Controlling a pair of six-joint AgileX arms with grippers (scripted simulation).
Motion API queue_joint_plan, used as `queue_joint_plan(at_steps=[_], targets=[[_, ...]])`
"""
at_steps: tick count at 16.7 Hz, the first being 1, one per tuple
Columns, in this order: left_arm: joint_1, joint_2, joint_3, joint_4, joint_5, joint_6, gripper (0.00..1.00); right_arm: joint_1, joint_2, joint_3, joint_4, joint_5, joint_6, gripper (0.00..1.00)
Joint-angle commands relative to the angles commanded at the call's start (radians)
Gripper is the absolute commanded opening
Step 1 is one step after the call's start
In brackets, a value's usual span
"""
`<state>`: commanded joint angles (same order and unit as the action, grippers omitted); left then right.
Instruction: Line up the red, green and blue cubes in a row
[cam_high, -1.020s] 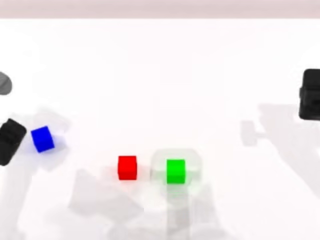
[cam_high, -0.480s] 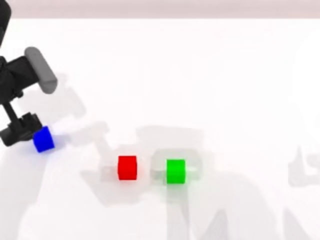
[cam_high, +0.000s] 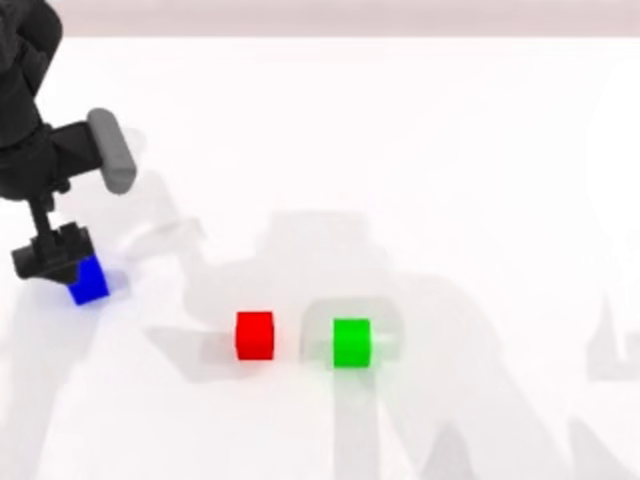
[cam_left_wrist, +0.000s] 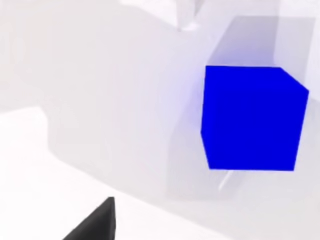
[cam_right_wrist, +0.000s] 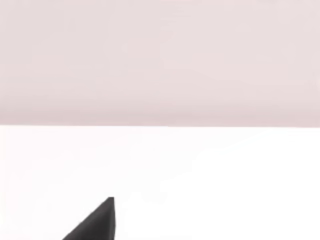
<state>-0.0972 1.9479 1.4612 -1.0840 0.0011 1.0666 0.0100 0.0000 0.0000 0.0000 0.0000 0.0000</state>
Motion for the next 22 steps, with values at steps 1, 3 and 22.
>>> queue_joint_plan(at_steps=[1, 3, 22], targets=[[0.0, 0.0, 0.0, 0.0, 0.0, 0.0, 1.0, 0.0, 0.0, 0.0, 0.0, 0.0, 0.0, 1.0], [0.0, 0.0, 0.0, 0.0, 0.0, 0.0, 1.0, 0.0, 0.0, 0.0, 0.0, 0.0, 0.0, 1.0], [0.002, 0.116, -0.172, 0.288, 0.001, 0.003, 0.7, 0.0, 0.0, 0.0, 0.0, 0.0, 0.0, 1.0]])
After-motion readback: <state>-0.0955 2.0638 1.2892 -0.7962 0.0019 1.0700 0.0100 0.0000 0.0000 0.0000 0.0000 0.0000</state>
